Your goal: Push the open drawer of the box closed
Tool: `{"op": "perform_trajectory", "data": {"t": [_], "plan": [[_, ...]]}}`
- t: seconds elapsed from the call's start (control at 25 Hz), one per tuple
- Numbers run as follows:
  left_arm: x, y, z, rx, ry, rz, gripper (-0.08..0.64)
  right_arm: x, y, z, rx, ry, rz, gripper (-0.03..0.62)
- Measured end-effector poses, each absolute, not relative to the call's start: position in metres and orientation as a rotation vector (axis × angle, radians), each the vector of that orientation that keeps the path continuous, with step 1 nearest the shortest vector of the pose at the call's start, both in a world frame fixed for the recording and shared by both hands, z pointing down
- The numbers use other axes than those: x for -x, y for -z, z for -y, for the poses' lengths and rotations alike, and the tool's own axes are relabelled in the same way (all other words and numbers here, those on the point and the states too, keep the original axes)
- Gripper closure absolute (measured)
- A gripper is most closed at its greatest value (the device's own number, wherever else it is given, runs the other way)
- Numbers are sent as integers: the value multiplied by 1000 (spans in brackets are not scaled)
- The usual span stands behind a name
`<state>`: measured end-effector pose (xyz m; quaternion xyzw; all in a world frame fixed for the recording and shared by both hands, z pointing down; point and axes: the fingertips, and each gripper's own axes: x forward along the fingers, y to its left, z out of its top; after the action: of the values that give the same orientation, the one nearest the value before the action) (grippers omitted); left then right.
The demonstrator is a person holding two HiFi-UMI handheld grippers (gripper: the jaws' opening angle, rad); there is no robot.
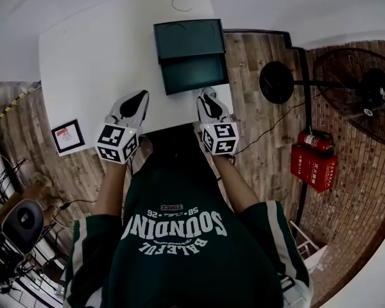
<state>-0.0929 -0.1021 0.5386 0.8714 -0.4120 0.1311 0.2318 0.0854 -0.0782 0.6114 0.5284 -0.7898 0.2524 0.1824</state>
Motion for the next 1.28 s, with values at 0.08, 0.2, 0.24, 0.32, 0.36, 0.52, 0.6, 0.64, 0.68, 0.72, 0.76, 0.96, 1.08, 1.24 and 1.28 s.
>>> {"op": "perform_trajectory", "data": {"t": [0.08,0.2,0.24,0.32,0.36,0.52,0.6,0.64,0.68,0.72,0.76,0.96,1.08,1.24,1.28], "plan": [[94,-540,100,-2384,-364,1136,508,-88,-623,79,-1485,-755,2198,503],[98,-542,100,-2369,-369,1152,508,-89,-640,81,-1463,-806,2149,481],[100,-542,100,-2363,-370,1158,508,-89,-645,81,-1452,-818,2132,480],[103,-542,102,-2353,-372,1169,508,-89,-656,83,-1426,-849,2098,482],[105,-542,102,-2348,-374,1173,508,-89,-662,84,-1416,-867,2080,482],[111,-546,106,-2318,-372,1193,508,-93,-681,89,-1408,-912,2019,482],[113,-548,108,-2306,-371,1200,508,-93,-688,92,-1402,-928,1999,483],[115,-549,109,-2301,-372,1203,508,-93,-691,93,-1398,-935,1989,483],[115,-551,111,-2297,-373,1205,508,-93,-694,94,-1393,-942,1980,483],[116,-552,112,-2294,-374,1207,508,-92,-696,95,-1387,-950,1976,492],[116,-552,114,-2291,-374,1208,508,-91,-697,96,-1378,-959,1976,513],[115,-551,121,-2283,-370,1219,508,-90,-697,98,-1338,-967,1984,520],[114,-550,125,-2282,-367,1220,508,-89,-695,98,-1329,-978,1988,520],[115,-548,130,-2282,-366,1221,508,-85,-691,103,-1318,-982,2004,520],[115,-548,130,-2282,-366,1222,508,-85,-691,105,-1320,-983,2006,520]]}}
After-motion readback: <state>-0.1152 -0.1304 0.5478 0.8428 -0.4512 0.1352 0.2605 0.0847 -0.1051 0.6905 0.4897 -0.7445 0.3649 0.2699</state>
